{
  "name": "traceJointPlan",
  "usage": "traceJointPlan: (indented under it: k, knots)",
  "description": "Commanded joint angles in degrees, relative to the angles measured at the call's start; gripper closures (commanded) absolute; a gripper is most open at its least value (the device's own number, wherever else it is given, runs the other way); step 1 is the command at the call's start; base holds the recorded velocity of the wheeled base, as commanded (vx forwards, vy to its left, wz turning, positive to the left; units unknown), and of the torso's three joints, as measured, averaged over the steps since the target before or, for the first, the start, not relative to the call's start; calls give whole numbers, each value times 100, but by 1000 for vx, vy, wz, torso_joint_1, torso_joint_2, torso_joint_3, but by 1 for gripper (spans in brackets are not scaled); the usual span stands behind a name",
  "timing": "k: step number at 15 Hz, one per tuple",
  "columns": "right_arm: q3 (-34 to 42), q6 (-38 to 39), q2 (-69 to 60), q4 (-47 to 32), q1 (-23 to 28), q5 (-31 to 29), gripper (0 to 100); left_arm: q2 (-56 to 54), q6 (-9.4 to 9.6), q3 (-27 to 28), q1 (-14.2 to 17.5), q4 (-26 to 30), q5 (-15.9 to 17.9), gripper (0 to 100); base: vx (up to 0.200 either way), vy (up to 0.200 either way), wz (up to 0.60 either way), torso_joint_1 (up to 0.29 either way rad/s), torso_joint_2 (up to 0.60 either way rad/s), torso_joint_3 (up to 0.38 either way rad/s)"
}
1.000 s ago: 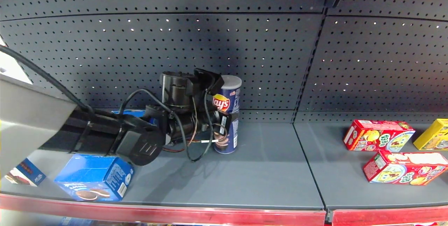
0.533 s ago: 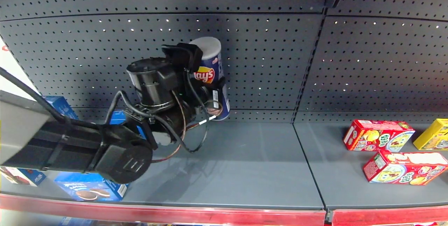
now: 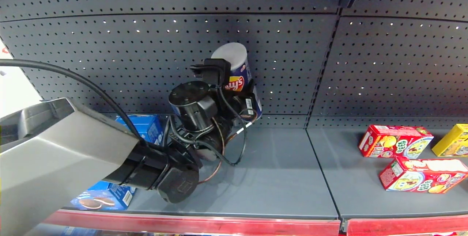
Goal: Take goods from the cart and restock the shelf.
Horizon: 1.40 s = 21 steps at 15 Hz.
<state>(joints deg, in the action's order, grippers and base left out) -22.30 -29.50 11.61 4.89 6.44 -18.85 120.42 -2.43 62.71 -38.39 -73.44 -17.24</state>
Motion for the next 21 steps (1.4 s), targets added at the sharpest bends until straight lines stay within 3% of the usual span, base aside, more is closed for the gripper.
traceJointPlan:
  k: [1,6,8,10,12,18,21]
  knots:
    - [-12,-3,17,3,-2,4,100,-212,5,13,16,14,1,100,0,0,0,0,0,0]
    - [-47,-3,-9,12,-2,4,100,-1231,-127,-4,-20,1042,-8,100,0,0,0,0,0,0]
    - [-82,-3,-9,12,-2,4,100,-1504,-56,-66,-178,1244,-263,100,0,0,0,0,0,0]
    - [-99,-3,-18,12,-2,4,100,-1680,-65,-285,-468,1323,-658,100,0,0,0,0,0,0]
    - [-117,-3,-18,12,-2,-5,100,-1794,-65,-848,-591,1244,-667,100,0,0,0,0,0,0]
    - [-117,15,-79,3,-2,-23,100,-1926,-47,-1375,-679,1244,-851,100,0,0,0,0,0,0]
    - [-108,15,-79,3,-2,-23,100,-1926,-188,-1841,-740,1077,-1080,100,0,0,0,0,0,0]
